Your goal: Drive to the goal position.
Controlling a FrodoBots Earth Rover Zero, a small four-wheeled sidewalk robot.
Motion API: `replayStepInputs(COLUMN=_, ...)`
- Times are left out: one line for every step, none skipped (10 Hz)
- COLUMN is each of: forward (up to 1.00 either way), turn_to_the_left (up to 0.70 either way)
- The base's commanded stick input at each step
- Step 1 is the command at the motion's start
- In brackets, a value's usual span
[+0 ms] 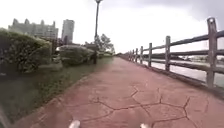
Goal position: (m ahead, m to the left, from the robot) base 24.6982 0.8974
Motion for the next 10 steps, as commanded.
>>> replayStepInputs(forward=0.7, turn_to_the_left=0.0)
replayStepInputs(forward=0.7, turn_to_the_left=0.0)
replayStepInputs(forward=0.7, turn_to_the_left=0.0)
replayStepInputs(forward=0.7, turn_to_the_left=0.0)
replayStepInputs(forward=0.7, turn_to_the_left=0.04)
replayStepInputs(forward=0.7, turn_to_the_left=0.15)
replayStepInputs(forward=0.7, turn_to_the_left=0.27)
replayStepInputs(forward=0.7, turn_to_the_left=0.27)
replayStepInputs(forward=0.7, turn_to_the_left=0.16)
replayStepInputs(forward=0.7, turn_to_the_left=0.0)
